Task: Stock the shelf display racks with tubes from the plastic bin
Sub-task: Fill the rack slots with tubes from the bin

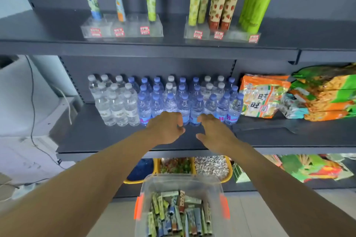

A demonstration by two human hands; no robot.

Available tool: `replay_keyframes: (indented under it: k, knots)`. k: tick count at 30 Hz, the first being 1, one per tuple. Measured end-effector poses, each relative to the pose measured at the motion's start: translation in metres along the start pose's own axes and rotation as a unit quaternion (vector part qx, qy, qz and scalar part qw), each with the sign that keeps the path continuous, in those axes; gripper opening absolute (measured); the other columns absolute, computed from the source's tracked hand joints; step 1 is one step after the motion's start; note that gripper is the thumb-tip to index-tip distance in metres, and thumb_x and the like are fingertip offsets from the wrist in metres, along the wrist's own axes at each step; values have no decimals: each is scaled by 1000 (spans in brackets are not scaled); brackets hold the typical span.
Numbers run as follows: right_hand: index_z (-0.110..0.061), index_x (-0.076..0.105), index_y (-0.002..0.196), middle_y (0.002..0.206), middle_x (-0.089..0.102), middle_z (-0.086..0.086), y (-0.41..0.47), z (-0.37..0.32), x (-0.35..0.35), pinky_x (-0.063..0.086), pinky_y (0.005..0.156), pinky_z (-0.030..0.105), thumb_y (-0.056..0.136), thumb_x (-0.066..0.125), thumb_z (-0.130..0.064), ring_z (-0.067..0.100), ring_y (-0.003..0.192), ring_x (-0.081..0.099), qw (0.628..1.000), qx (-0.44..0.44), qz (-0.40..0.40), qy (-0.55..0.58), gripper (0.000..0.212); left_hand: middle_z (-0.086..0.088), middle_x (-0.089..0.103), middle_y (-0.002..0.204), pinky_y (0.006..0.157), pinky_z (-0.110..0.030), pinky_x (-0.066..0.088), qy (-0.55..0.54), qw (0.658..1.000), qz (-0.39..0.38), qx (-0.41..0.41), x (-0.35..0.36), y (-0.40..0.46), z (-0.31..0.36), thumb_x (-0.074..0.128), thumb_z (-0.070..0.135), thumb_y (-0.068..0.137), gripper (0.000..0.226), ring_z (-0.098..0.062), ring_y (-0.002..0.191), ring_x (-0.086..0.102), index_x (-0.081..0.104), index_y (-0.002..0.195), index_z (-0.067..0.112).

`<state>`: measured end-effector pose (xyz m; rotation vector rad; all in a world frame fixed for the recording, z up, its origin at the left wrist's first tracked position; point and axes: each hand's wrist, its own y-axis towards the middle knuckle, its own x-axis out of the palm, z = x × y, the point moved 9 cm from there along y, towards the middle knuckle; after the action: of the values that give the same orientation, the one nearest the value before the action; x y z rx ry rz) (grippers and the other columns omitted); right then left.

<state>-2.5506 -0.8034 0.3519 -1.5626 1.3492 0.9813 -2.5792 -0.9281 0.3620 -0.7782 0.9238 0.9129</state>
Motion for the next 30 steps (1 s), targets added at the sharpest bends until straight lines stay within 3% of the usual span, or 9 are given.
replay_keyframes:
  k: [2, 8, 10, 16, 21, 26, 30]
  knots:
    - [-10, 40, 131, 131, 46, 11, -10, 19, 44, 44, 94, 39, 92, 55, -23, 30, 119, 48, 999, 33, -40, 4, 43, -5, 62, 111, 91, -42, 47, -4, 998, -56, -4, 48, -2, -21, 54, 33, 91, 23, -27, 107, 57, 58, 107, 16]
    - [-9, 42, 124, 122, 50, 12, -54, 96, 173, 47, 90, 37, 90, 52, -16, 28, 111, 52, 981, 135, -141, 16, 36, -11, 62, 117, 89, -40, 49, -10, 984, -172, -51, 187, -17, -85, 52, 31, 91, 33, -29, 107, 58, 54, 120, 14]
    - [-9, 43, 124, 121, 51, 13, -65, 123, 215, 47, 88, 35, 91, 51, -14, 28, 111, 53, 971, 163, -173, 26, 34, -9, 63, 115, 89, -39, 49, -19, 976, -208, -67, 233, -23, -104, 52, 32, 91, 31, -27, 107, 59, 56, 115, 14]
    - [-5, 41, 125, 120, 57, 16, -76, 194, 342, 48, 91, 35, 91, 51, -12, 30, 112, 56, 941, 219, -252, 49, 36, -10, 65, 110, 84, -37, 52, -33, 954, -262, -145, 359, -20, -155, 52, 27, 90, 24, -27, 100, 62, 56, 110, 14]
    - [-5, 38, 126, 119, 57, 15, -59, 244, 433, 47, 88, 34, 91, 52, -12, 32, 112, 56, 931, 253, -255, 67, 39, -12, 62, 119, 89, -36, 50, -64, 945, -274, -165, 464, 16, -172, 56, 26, 89, 33, -27, 108, 59, 53, 119, 11]
    - [-3, 34, 131, 125, 50, 19, -44, 275, 505, 44, 90, 37, 90, 44, -4, 36, 117, 51, 919, 305, -239, 72, 42, -19, 63, 110, 70, -31, 42, -96, 958, -208, -172, 534, 64, -173, 55, 12, 89, 35, -33, 100, 61, 47, 121, 1]
    - [-5, 28, 138, 131, 44, 16, -34, 291, 542, 42, 93, 40, 91, 41, -2, 34, 120, 47, 916, 339, -205, 63, 48, -20, 56, 118, 79, -37, 48, -118, 956, -158, -216, 579, 89, -187, 54, 11, 90, 41, -35, 108, 56, 37, 126, 0]
